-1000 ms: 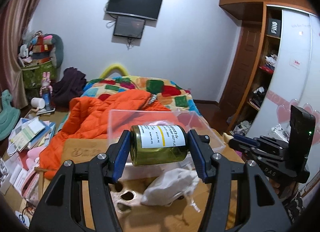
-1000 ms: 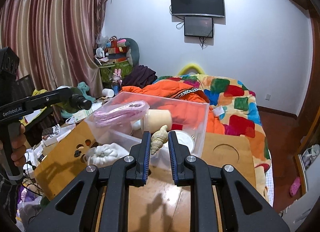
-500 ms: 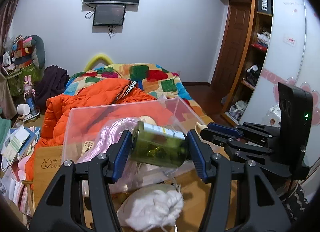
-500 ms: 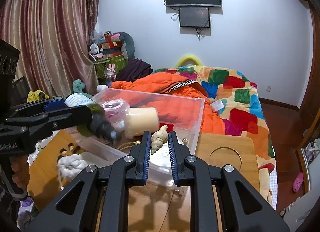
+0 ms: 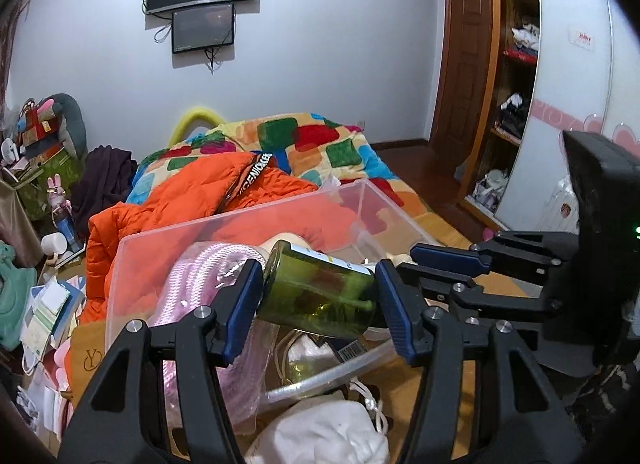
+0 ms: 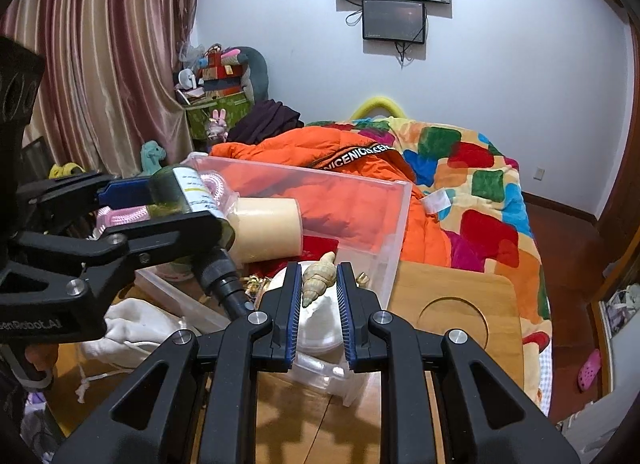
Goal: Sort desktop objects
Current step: 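Carry the green bottle and seashell into the plastic box with both grippers, then open both grippers to release the bottle and seashell and withdraw, then grasp the white drawstring pouch with the left gripper while the right reaches the gourd toy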
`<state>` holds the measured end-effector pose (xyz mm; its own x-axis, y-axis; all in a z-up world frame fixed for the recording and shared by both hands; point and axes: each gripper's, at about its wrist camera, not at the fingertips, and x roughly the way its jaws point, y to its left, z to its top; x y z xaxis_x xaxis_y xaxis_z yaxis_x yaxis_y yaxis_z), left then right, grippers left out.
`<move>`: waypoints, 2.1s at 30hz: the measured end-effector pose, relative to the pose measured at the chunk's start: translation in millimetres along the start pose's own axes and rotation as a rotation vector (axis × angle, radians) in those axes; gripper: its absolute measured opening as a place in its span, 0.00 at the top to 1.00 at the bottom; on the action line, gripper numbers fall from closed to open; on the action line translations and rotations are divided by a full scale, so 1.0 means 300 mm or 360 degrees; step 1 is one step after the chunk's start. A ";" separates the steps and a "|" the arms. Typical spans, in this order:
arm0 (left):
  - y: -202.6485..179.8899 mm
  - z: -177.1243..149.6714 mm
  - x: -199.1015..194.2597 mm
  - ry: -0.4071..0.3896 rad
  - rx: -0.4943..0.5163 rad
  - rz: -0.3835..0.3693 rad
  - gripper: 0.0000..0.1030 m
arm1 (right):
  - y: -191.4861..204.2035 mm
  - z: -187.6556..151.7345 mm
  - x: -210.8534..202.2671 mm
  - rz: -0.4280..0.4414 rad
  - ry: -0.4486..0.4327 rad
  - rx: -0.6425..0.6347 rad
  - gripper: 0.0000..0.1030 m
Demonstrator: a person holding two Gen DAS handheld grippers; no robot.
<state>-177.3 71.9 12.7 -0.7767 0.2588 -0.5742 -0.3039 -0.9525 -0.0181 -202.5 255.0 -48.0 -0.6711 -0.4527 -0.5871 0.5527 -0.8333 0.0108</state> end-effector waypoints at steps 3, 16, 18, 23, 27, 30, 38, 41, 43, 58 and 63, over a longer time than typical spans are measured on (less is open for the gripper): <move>-0.014 0.006 0.031 0.0050 0.0033 -0.0005 0.44 | 0.005 0.003 0.008 -0.0011 0.0007 -0.0028 0.85; 0.012 -0.009 0.053 0.0104 -0.0039 -0.0016 0.43 | 0.034 0.002 0.014 -0.0083 0.0011 -0.0129 0.85; 0.019 -0.010 0.043 0.0097 -0.0058 -0.0024 0.41 | 0.034 0.002 0.003 -0.0097 0.0001 -0.0126 0.82; 0.044 -0.009 -0.002 0.0059 -0.0137 -0.0044 0.35 | 0.024 0.004 -0.044 -0.0140 -0.0054 -0.0096 0.62; 0.069 0.004 -0.071 -0.0016 -0.0187 -0.0021 0.28 | 0.015 0.009 -0.094 -0.0133 -0.0085 -0.0049 0.61; 0.095 0.009 -0.131 -0.0068 -0.0222 -0.0023 0.26 | 0.028 0.017 -0.134 -0.0109 -0.0112 -0.0037 0.61; 0.195 -0.074 -0.258 -0.0110 -0.0297 0.0073 0.17 | 0.167 0.012 -0.174 0.0065 -0.0124 -0.0123 0.52; 0.221 -0.144 -0.277 -0.0049 -0.0306 0.0081 0.17 | 0.237 -0.020 -0.164 0.0110 -0.0098 -0.0186 0.50; 0.228 -0.197 -0.290 -0.0008 -0.0296 0.0085 0.17 | 0.258 -0.046 -0.161 0.0109 -0.0084 -0.0205 0.50; 0.090 -0.380 -0.171 0.0246 -0.0174 -0.0060 0.16 | 0.155 -0.201 -0.150 0.0094 0.0112 0.0006 0.50; 0.042 -0.346 -0.093 0.0259 -0.0118 -0.0049 0.16 | 0.151 -0.241 -0.133 0.0097 0.0168 0.0016 0.50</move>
<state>-102.2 36.0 -56.4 -0.6661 0.2644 -0.6974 -0.2801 -0.9553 -0.0946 -114.8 258.2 -82.6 -0.5806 -0.4670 -0.6670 0.5856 -0.8087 0.0565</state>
